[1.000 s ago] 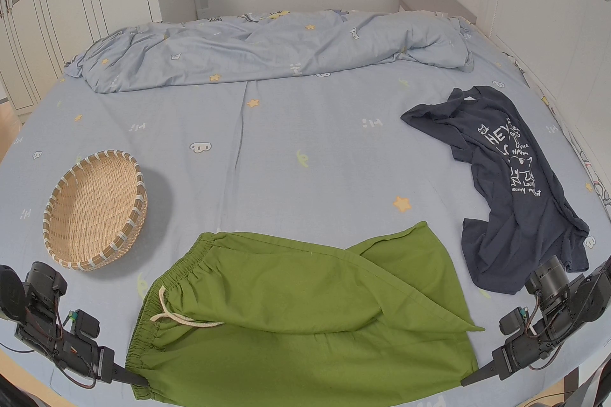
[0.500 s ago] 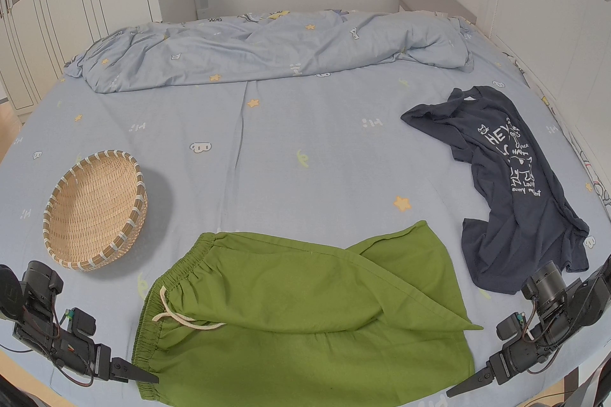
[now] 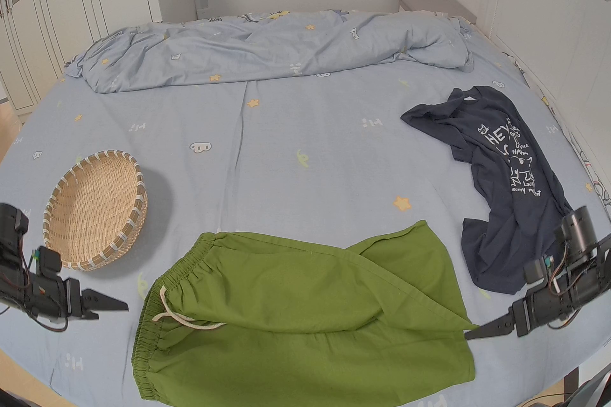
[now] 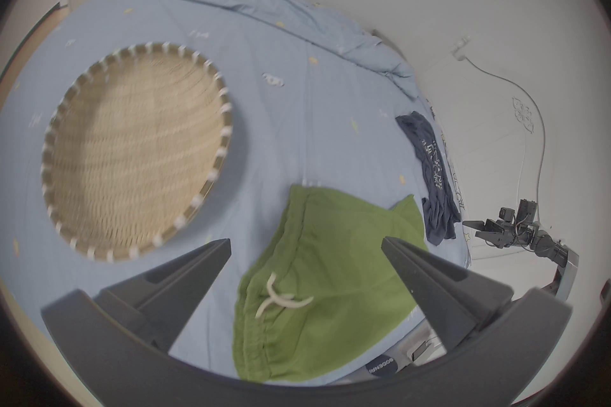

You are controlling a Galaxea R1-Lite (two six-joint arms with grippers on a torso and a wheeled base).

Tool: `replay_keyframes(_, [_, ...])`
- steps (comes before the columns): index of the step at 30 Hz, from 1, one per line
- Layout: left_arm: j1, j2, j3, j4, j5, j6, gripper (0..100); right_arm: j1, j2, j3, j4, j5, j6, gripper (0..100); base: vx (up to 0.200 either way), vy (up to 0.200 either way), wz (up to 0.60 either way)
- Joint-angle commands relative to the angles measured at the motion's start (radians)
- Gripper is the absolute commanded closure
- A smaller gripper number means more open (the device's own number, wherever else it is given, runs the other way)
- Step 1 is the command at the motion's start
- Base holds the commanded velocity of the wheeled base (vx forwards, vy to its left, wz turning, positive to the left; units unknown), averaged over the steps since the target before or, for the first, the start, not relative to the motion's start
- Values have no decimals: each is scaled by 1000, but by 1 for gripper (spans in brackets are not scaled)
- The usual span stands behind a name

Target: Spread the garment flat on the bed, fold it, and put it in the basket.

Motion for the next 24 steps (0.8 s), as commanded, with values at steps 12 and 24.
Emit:
replay_keyframes(12, [-327, 262, -554, -21, 113, -233, 0, 3, 74, -502, 112, -26, -3, 0, 0, 0, 0])
replay_keyframes(24, [-388, 526, -648, -29, 114, -227, 0, 5, 74, -449, 109, -26, -8, 0, 0, 0, 0])
